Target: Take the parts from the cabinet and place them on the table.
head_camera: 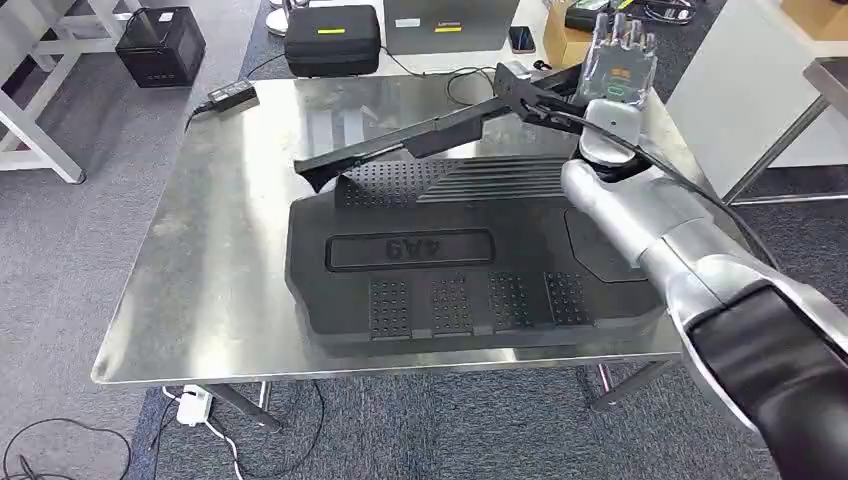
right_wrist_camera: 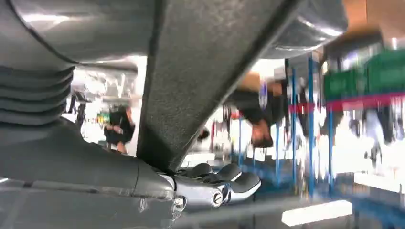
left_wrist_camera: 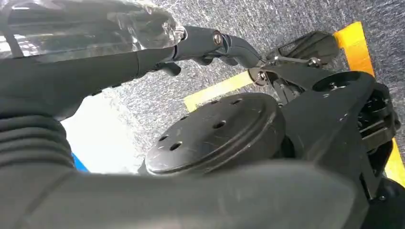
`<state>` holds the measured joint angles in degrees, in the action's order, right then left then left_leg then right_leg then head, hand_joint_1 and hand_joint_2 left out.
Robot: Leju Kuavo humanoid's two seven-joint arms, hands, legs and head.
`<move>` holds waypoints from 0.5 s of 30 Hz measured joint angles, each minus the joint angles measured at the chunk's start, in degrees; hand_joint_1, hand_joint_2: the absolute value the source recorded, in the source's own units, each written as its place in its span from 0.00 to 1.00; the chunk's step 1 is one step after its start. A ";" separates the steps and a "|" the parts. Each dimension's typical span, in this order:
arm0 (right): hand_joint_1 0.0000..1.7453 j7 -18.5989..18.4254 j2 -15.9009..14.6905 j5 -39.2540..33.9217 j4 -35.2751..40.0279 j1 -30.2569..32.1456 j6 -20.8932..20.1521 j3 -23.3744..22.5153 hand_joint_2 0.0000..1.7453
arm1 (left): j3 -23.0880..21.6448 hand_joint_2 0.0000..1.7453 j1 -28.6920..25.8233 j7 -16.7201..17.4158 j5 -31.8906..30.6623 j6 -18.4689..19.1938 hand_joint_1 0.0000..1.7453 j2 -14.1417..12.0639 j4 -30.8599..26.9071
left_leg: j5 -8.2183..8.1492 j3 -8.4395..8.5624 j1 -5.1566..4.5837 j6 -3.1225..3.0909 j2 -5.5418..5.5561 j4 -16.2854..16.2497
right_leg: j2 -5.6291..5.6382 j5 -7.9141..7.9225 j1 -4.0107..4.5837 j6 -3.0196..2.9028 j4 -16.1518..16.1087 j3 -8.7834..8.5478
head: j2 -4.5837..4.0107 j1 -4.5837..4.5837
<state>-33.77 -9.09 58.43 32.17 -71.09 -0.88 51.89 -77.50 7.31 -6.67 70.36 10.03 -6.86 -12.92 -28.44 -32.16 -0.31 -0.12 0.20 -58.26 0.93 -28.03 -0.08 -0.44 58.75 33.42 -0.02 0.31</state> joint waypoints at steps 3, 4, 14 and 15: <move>0.00 1.62 0.53 -4.23 -0.24 -0.89 -7.58 0.00 0.00 | 0.00 0.00 0.01 -0.04 -0.20 0.77 0.00 0.00 0.00 | 0.00 0.01 0.01 0.00 -0.01 0.00 | -0.02 0.00 0.00 0.00 0.00 -0.01 | 0.00 -0.02; 0.00 2.01 0.66 -5.33 -0.37 -1.11 -9.10 0.02 0.00 | 0.00 0.00 -0.01 -0.09 -0.28 0.94 0.00 0.00 0.00 | 0.00 0.01 0.01 0.00 -0.01 0.00 | -0.02 0.00 0.00 0.00 0.00 -0.01 | 0.00 -0.04; 0.00 2.80 1.29 -12.26 -1.47 -3.25 -23.48 0.48 0.00 | 0.00 0.00 -0.01 -1.03 -1.46 1.60 0.00 0.00 0.00 | 0.00 0.01 0.02 0.01 0.00 0.01 | -0.05 -0.01 0.01 0.00 0.00 0.00 | 0.00 -0.09; 0.00 2.80 1.27 -12.77 -1.53 -3.31 -25.01 0.57 0.00 | 0.00 0.00 -0.01 -1.16 -1.51 1.64 0.00 0.00 0.00 | 0.00 0.01 0.02 0.01 0.00 0.01 | -0.05 -0.01 0.00 0.00 -0.01 0.00 | 0.00 -0.07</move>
<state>-30.97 -7.82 45.66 30.64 -74.40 -25.90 52.46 -77.50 7.30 -7.83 68.85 11.67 -6.86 -12.92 -28.43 -32.14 -0.29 -0.11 0.20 -58.25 0.88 -28.04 -0.07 -0.44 58.74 33.41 -0.02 0.24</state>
